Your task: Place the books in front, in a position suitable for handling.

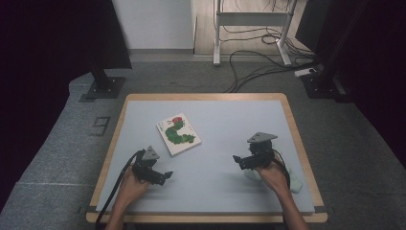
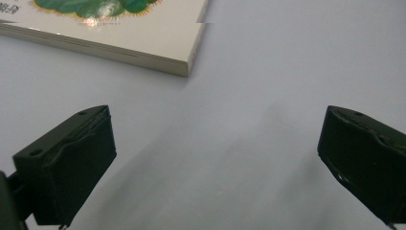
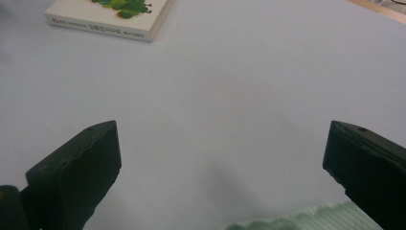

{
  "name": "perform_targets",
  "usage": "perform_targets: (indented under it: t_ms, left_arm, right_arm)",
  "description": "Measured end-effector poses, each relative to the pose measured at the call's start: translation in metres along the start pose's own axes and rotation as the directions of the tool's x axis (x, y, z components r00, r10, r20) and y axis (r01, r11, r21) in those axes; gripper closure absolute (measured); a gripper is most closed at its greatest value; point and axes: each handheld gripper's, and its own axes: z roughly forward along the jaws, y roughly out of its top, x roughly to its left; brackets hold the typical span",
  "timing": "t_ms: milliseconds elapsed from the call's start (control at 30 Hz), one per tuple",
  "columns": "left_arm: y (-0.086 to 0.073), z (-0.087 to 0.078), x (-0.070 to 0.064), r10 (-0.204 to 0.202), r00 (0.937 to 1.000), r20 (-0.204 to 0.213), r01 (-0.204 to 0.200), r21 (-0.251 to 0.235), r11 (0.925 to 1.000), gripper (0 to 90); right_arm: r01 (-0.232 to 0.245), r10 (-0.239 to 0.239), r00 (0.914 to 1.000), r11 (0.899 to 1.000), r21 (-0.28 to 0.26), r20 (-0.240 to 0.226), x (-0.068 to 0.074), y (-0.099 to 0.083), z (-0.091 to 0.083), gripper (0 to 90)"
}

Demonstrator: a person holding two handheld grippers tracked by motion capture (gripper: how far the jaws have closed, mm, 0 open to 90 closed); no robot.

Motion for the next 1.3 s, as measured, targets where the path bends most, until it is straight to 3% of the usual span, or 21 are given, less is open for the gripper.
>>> perform_targets:
  t_ms: [300, 567, 700, 833, 1067, 1300]
  left_arm:
    - [0.004, 0.012, 0.013, -0.012, 0.9999, -0.007, 0.013, 0.041, 0.9991, 0.0]
    - [0.011, 0.019, 0.025, -0.039, 0.9992, 0.002, 0.039, 0.012, 0.9992, 0.0]
    - [0.015, 0.022, 0.029, -0.025, 0.9997, -0.001, 0.025, 0.007, 0.9997, 0.0]
    - [0.015, 0.025, 0.033, -0.04, 0.999, 0.019, 0.041, -0.027, 0.9988, 0.0]
    - [0.019, 0.033, 0.036, -0.028, 0.9974, 0.067, 0.024, 0.057, 0.9981, 0.4]
    - [0.022, 0.039, 0.034, -0.013, 0.9987, 0.05, 0.01, 0.062, 0.998, 0.0]
  right_arm:
    - [0.028, -0.028, 0.9993, 1.0, 0.01, -0.027, 0.012, 0.008, 0.017, 0.0]
    - [0.044, -0.043, 0.9978, 0.999, 0.016, -0.05, 0.02, 0.018, 0.039, 0.4]
    - [0.06, -0.059, 0.9962, 0.998, 0.013, -0.065, 0.027, 0.025, 0.052, 0.4]
    - [0.074, -0.073, 0.9946, 0.997, 0.015, -0.074, 0.032, 0.032, 0.066, 0.1]
    - [0.113, -0.11, 0.989, 0.993, 0.029, -0.099, 0.041, 0.043, 0.092, 0.1]
    - [0.127, -0.12, 0.9844, 0.991, 0.049, -0.129, 0.049, 0.05, 0.12, 0.3]
